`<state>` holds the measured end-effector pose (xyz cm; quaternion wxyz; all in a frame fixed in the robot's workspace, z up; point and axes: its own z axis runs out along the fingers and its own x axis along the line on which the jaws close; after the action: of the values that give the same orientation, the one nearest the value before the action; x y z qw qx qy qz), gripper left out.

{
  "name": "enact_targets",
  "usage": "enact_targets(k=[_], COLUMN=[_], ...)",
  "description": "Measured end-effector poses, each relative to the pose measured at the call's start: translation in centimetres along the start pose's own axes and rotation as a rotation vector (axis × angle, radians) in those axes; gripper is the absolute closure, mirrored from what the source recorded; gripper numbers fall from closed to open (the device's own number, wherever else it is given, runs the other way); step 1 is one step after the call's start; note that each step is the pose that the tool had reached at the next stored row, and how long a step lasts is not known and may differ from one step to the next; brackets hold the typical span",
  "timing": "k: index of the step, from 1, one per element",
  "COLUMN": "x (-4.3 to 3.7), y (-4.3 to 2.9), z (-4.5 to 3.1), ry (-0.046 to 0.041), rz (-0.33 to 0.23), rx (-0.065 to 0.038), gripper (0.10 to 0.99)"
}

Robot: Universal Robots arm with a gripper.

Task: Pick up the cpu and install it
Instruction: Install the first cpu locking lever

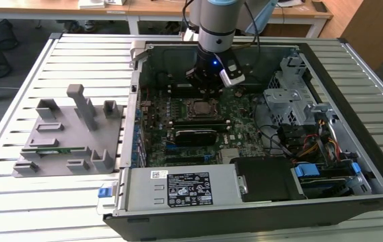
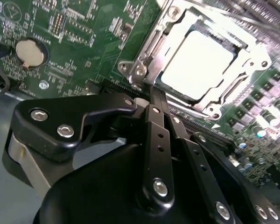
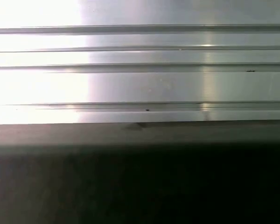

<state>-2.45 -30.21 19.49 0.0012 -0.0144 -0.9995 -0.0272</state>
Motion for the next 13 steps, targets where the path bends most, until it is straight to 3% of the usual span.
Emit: enact_targets(k=[4,7,13], x=[-0.01,0.00,0.00], y=[0.05,0.05,-0.09], z=[-0.23,-0.76,-0.79], ry=[-0.0005,0.0001,0.0002], rz=[0.000,0.000,0.000], rx=[-0.006,-0.004,-0.001], gripper=[0.980,0.980,0.980])
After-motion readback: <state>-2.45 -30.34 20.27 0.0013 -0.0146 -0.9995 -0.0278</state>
